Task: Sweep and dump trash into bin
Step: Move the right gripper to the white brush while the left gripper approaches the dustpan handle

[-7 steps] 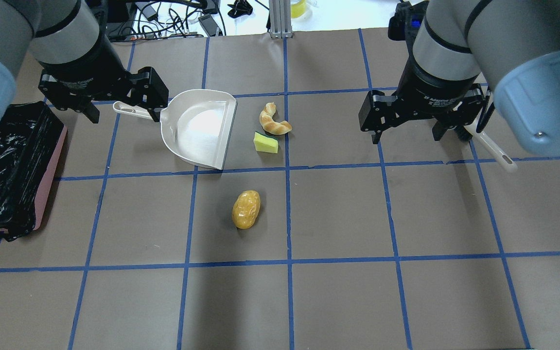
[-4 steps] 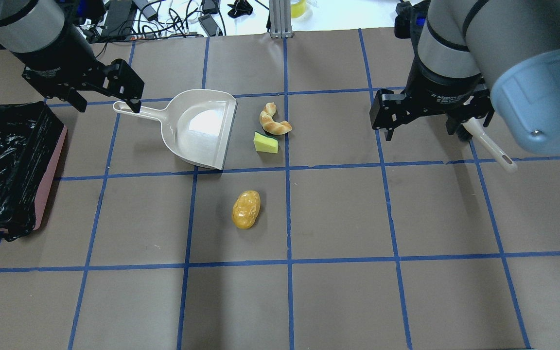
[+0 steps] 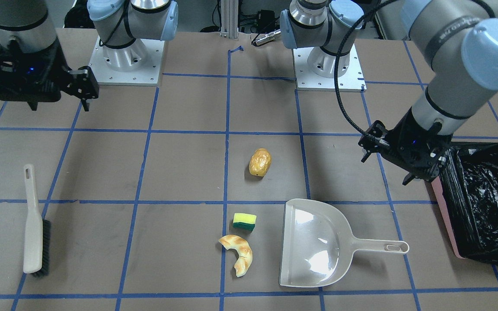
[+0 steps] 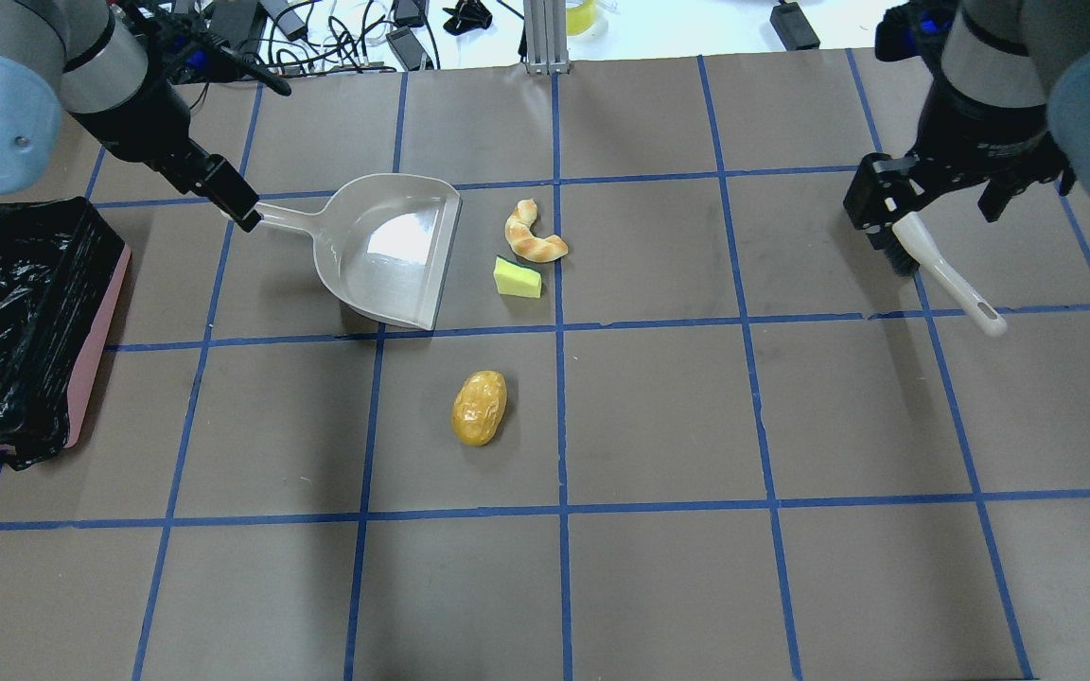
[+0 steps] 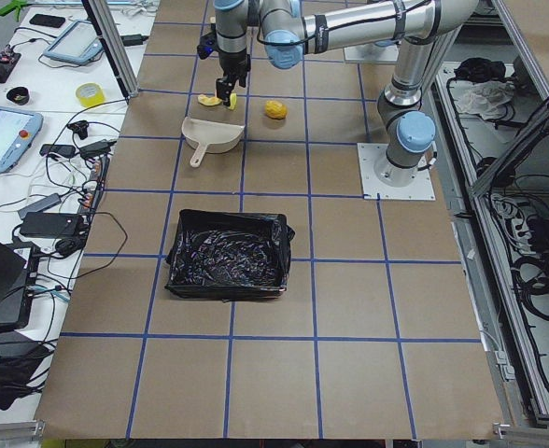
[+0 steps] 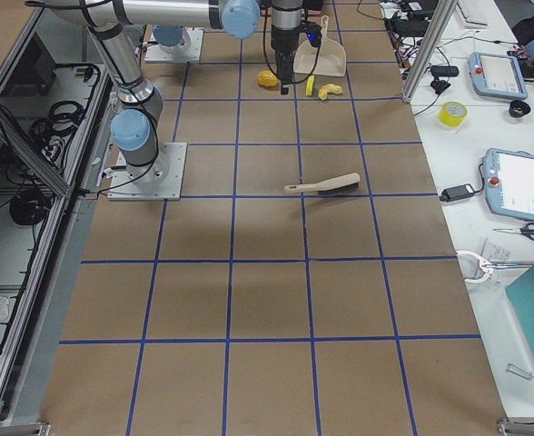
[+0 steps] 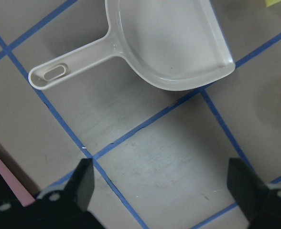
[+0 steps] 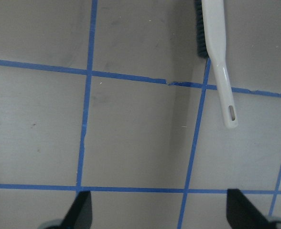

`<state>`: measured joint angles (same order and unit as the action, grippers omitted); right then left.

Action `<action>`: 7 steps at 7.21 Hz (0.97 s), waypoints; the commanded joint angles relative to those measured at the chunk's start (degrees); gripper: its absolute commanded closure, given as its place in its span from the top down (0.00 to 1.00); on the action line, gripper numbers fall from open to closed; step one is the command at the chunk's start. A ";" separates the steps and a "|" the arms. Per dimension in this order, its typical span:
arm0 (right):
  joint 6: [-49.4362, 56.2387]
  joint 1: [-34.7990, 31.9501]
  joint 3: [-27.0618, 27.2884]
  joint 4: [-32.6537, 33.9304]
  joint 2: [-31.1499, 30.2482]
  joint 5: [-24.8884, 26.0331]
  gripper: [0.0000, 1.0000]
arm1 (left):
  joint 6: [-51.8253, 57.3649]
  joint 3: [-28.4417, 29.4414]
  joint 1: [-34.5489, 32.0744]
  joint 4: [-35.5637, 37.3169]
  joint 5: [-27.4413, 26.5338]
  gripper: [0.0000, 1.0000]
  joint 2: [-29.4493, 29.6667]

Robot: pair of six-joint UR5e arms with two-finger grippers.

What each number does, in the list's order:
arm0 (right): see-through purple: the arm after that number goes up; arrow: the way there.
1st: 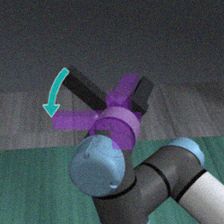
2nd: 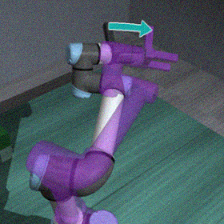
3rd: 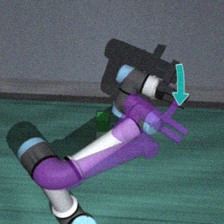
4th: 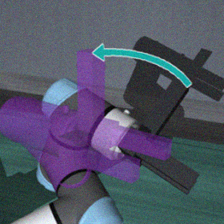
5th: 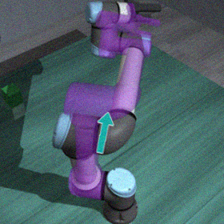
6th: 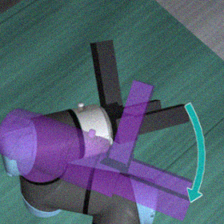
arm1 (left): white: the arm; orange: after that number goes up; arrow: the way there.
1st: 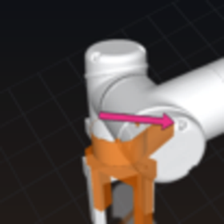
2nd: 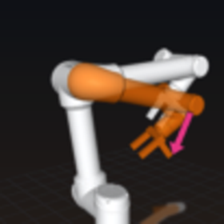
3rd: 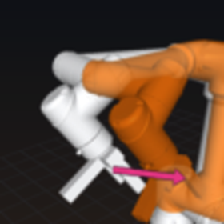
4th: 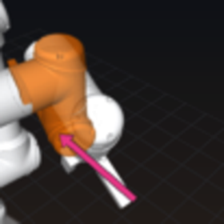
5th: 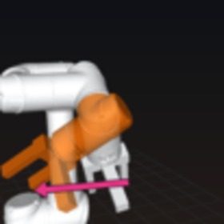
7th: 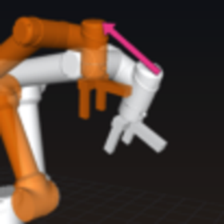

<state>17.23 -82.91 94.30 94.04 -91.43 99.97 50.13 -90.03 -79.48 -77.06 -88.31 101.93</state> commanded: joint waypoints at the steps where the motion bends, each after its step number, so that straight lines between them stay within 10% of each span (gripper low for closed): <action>1: 16.53 7.64 0.09 5.53 4.74 -0.12 1.00 | 21.23 0.65 1.17 7.92 -0.80 0.98 7.38; 7: 33.13 14.88 3.17 16.52 17.85 -6.54 1.00 | 54.29 2.24 1.17 20.99 -5.38 0.90 16.98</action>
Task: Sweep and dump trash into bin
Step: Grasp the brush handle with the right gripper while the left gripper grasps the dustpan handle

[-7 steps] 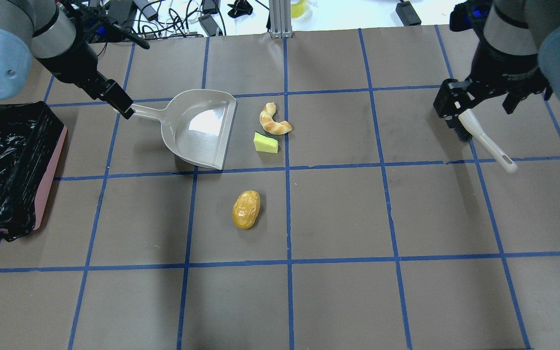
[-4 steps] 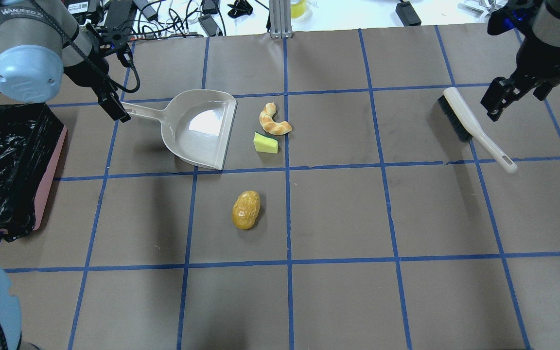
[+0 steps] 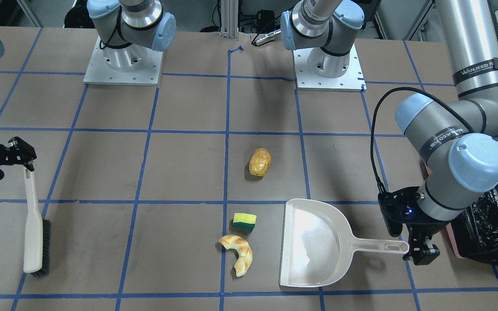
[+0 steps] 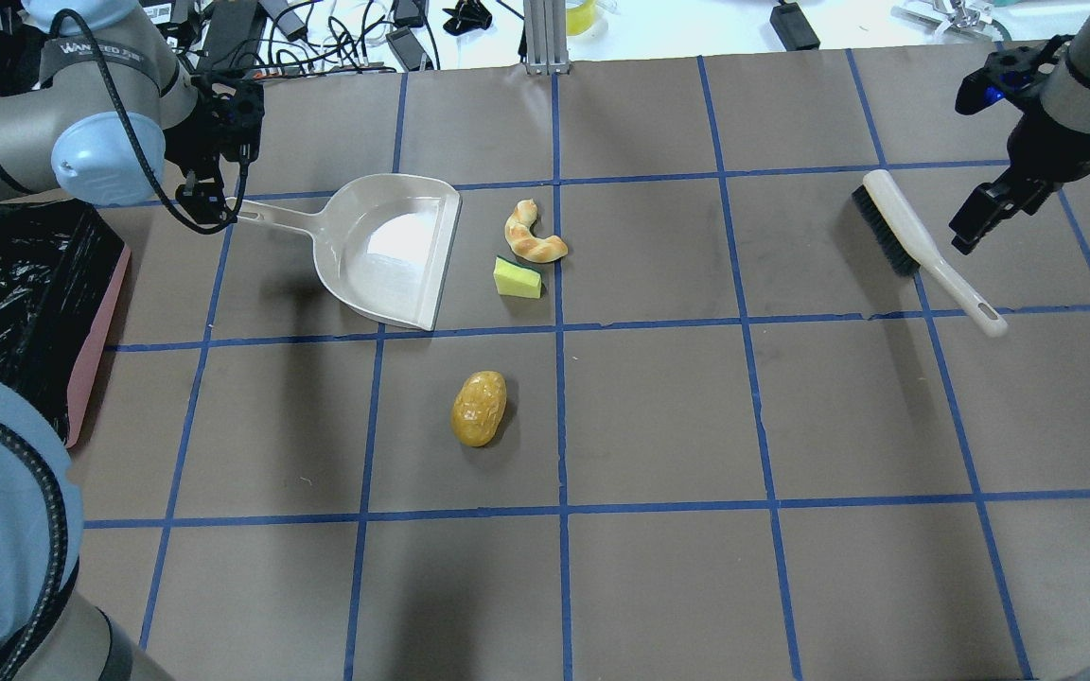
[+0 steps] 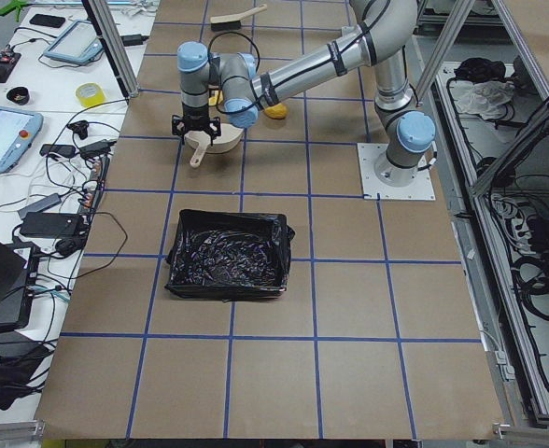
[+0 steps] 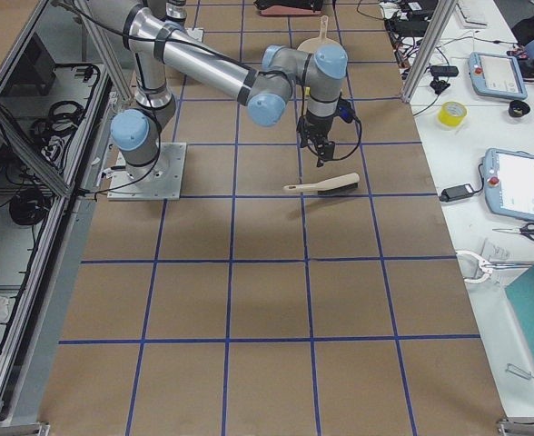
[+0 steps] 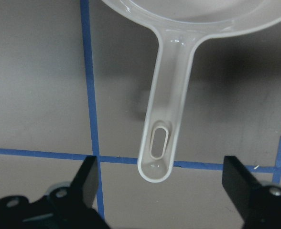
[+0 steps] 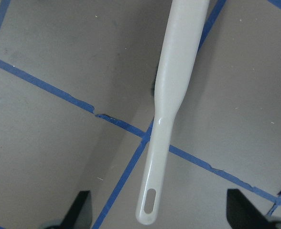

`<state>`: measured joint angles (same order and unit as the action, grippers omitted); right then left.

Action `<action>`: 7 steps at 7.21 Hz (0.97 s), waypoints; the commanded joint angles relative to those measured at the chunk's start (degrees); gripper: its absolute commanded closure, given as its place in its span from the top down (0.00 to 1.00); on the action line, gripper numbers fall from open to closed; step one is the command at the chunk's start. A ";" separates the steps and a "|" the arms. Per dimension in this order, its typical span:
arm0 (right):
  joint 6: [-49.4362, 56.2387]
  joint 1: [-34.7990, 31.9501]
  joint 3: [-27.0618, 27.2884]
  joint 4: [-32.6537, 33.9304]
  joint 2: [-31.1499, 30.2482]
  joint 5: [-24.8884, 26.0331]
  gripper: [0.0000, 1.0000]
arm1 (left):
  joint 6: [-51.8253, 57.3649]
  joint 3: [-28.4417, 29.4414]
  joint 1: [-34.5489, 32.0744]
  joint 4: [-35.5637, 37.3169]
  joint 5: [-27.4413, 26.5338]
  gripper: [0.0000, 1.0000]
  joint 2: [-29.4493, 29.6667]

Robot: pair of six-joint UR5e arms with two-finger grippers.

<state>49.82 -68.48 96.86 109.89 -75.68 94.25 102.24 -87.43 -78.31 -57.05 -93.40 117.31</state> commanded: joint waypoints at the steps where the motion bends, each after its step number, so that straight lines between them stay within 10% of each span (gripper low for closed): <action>1: 0.71 0.80 0.70 2.94 4.46 -0.82 1.00 | 1.74 0.07 0.00 0.89 -0.03 0.82 2.04; 6: -4.01 1.59 1.58 3.31 10.10 -0.03 1.00 | 0.25 -1.16 -0.09 0.27 2.08 0.80 4.41; 7: -3.94 1.59 1.49 3.23 10.11 0.14 1.00 | -0.02 -0.99 -0.09 0.27 2.95 0.56 4.33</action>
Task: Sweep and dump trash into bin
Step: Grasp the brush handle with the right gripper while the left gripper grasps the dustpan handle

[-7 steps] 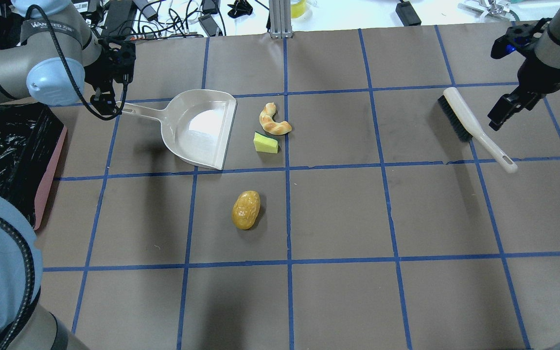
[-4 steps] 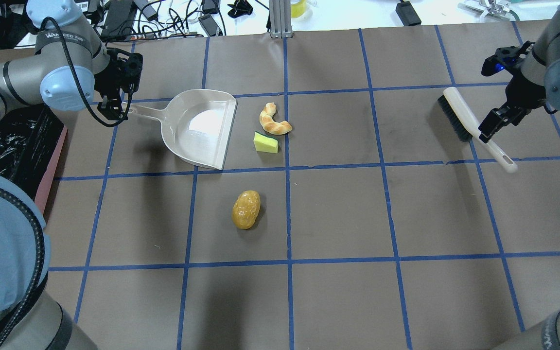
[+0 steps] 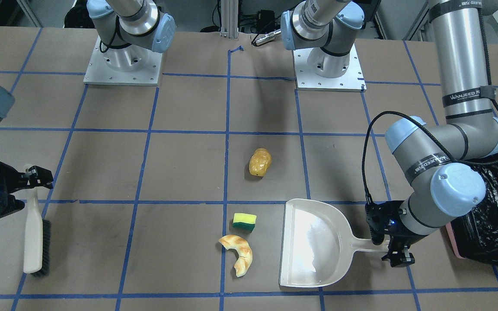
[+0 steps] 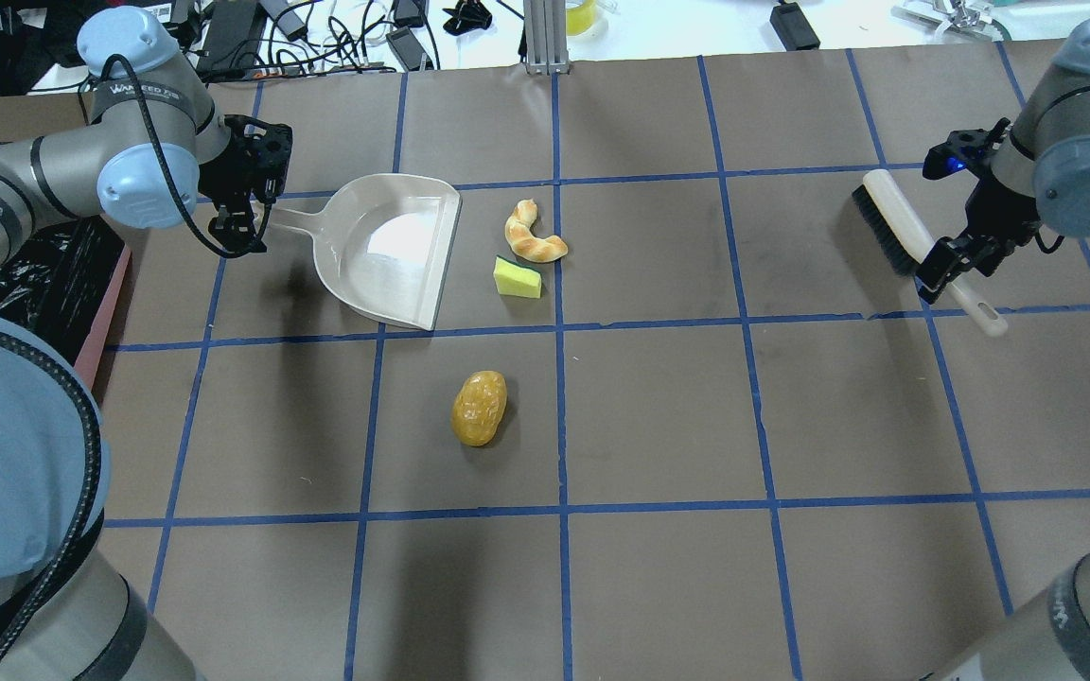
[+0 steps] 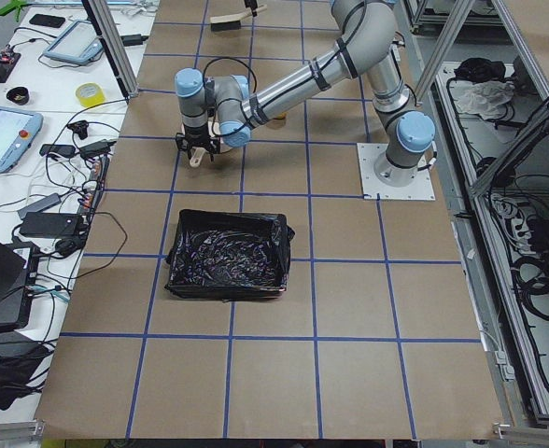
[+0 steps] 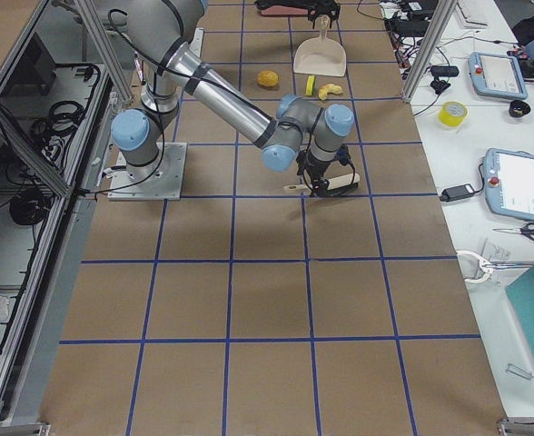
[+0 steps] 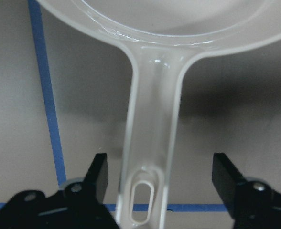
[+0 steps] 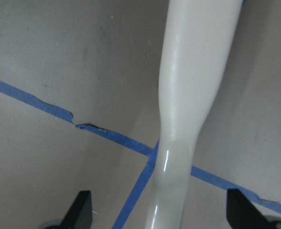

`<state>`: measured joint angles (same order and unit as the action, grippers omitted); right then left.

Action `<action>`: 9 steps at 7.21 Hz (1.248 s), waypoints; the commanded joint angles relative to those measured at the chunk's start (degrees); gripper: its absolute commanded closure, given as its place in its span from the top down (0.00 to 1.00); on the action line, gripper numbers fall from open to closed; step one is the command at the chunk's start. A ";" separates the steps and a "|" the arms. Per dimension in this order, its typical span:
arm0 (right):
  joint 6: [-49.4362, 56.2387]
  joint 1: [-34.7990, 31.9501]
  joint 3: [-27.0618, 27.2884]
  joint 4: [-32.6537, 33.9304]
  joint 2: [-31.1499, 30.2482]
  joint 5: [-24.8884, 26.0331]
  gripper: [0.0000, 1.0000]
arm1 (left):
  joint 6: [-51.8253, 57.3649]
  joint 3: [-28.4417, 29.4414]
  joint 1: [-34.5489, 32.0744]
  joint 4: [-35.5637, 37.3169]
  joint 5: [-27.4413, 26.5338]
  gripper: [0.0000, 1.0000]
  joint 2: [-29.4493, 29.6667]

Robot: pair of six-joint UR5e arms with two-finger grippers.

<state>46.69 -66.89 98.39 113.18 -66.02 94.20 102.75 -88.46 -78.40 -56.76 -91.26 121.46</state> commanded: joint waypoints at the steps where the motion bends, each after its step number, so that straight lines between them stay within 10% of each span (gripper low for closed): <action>1: -0.81 0.01 -0.04 -0.15 0.36 0.28 0.93 | -0.80 0.04 0.00 -0.01 0.82 0.43 0.09; 5: -1.42 0.01 0.04 -0.24 0.36 0.46 0.61 | -0.97 0.04 0.00 -0.89 0.64 0.06 -0.70; 7: -1.51 0.01 0.04 -0.24 0.36 0.90 0.34 | -0.80 -0.04 -0.18 -0.98 0.29 0.01 -0.70; 8: -2.21 0.01 -0.04 -0.32 0.36 2.12 0.01 | -0.71 -0.04 -0.44 -0.98 0.20 0.01 -0.70; 9: -3.35 0.01 -0.22 -0.50 0.28 5.18 0.00 | -0.71 -0.22 -0.53 -1.07 0.20 0.01 -0.61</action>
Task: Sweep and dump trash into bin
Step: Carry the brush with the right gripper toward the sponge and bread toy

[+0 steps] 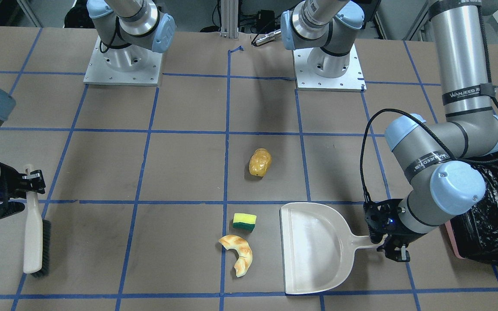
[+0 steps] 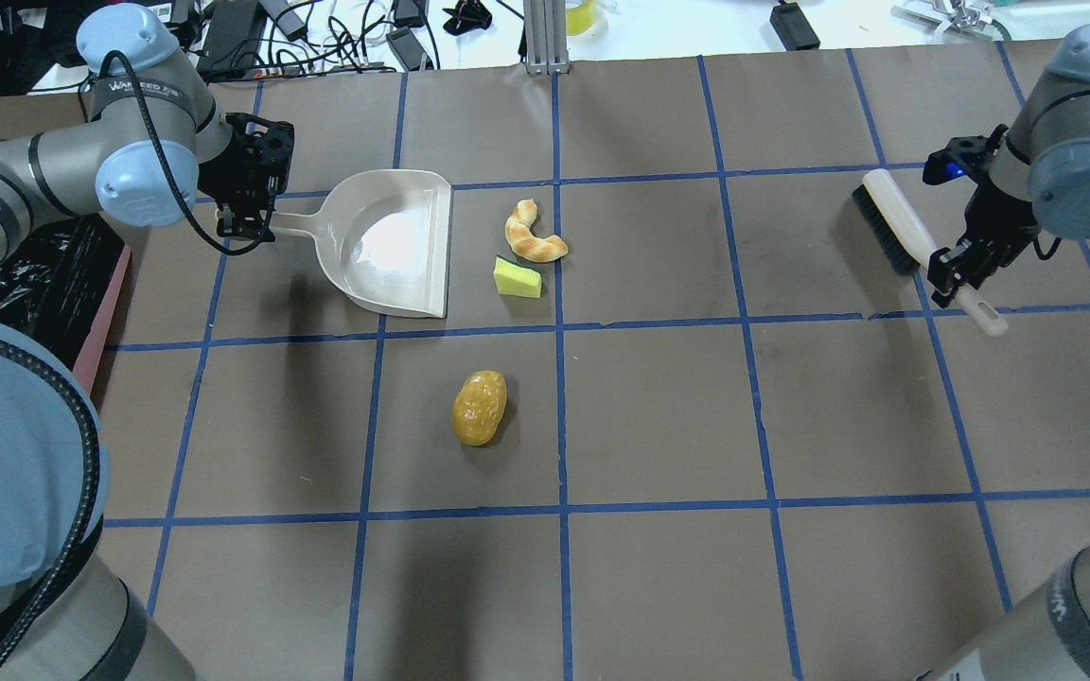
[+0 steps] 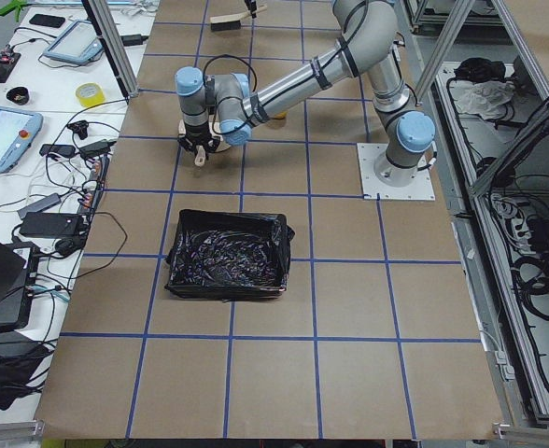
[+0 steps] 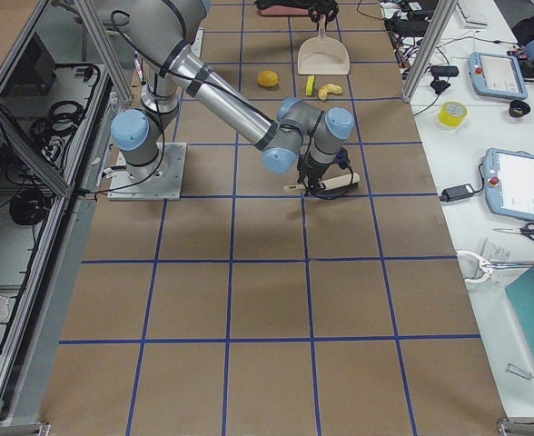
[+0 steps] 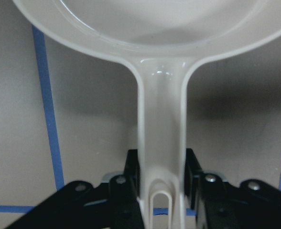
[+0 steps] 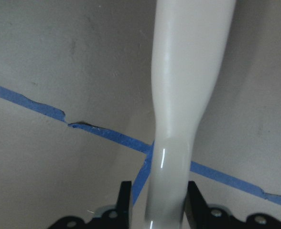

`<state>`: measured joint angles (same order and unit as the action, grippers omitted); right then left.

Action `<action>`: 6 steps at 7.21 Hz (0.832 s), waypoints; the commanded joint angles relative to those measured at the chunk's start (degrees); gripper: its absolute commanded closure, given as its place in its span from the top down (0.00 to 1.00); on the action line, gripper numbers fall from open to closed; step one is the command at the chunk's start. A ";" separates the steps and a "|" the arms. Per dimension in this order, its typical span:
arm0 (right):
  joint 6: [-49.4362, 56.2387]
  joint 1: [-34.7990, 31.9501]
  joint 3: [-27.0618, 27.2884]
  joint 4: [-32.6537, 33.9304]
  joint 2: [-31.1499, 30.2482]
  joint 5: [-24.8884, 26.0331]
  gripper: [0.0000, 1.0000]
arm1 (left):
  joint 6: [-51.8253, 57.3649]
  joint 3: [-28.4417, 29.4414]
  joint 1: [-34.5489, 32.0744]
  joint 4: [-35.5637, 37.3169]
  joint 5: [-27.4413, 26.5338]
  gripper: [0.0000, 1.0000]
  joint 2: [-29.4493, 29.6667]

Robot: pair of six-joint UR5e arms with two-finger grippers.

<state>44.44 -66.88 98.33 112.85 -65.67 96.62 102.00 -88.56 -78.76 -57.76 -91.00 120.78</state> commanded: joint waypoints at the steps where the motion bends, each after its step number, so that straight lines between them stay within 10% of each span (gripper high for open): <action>1: -1.98 -0.09 -0.51 -0.78 -0.68 3.57 0.00 | 0.04 -0.38 -0.25 0.02 -0.23 0.01 0.07; 6: -27.14 -10.24 -0.60 -5.35 -4.56 -5.28 0.00 | -0.13 -0.48 -0.25 0.02 -1.72 0.01 0.24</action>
<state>25.73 -72.56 97.62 108.67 -69.94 94.14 101.98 -89.10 -79.01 -57.75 -92.51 120.99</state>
